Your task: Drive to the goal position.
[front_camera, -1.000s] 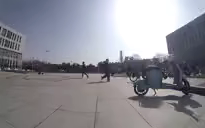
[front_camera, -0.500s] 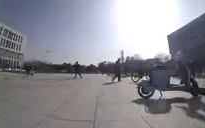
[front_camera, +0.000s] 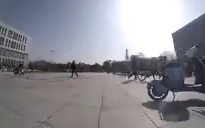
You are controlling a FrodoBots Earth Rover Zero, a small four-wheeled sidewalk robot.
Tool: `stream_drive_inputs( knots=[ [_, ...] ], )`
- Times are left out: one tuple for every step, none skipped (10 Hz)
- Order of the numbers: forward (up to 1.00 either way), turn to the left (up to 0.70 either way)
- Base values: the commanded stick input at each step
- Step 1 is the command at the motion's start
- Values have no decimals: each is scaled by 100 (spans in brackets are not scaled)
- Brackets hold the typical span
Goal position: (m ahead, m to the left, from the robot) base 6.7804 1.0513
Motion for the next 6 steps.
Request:
stream_drive_inputs(
  knots=[
    [50,0],
    [50,0],
    [50,0],
    [50,0],
    [50,0],
    [50,0]
  ],
)
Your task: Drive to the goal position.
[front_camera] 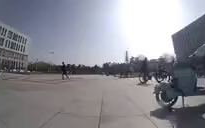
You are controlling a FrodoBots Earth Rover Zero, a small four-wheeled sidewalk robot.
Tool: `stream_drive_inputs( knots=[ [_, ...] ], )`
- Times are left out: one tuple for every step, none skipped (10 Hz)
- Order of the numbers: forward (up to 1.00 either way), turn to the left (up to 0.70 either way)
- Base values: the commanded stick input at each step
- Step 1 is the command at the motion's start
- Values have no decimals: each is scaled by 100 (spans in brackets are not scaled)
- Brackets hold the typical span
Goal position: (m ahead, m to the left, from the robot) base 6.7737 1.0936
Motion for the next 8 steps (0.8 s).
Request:
stream_drive_inputs(
  knots=[
    [50,0],
    [50,0],
    [50,0],
    [50,0],
    [50,0],
    [50,0],
    [50,0],
    [50,0]
  ],
)
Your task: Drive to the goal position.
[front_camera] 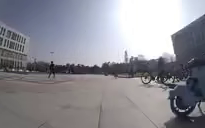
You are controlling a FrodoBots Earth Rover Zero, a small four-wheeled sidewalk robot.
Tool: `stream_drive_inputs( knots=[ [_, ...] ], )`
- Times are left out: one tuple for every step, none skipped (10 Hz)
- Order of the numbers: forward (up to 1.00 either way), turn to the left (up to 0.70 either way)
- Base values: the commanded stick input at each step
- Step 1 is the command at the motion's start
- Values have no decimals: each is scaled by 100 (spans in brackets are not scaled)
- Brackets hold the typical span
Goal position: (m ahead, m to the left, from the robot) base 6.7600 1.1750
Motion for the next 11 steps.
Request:
stream_drive_inputs(
  knots=[
    [50,0],
    [50,0],
    [50,0],
    [50,0],
    [50,0],
    [50,0],
    [50,0],
    [50,0],
    [50,0],
    [50,0],
    [50,0]
  ],
)
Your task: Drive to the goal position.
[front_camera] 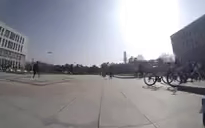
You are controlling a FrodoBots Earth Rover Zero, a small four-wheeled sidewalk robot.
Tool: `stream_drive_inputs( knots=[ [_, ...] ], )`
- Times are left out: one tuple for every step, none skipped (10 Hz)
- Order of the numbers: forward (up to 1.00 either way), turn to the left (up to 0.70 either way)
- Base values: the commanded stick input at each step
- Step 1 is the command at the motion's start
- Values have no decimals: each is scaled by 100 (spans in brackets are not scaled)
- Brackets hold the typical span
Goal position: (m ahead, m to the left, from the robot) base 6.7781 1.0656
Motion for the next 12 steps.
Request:
stream_drive_inputs(
  knots=[
    [50,0],
    [50,0],
    [50,0],
    [50,0],
    [50,0],
    [50,0],
    [50,0],
    [50,0],
    [50,0],
    [50,0],
    [50,0],
    [50,0]
  ],
)
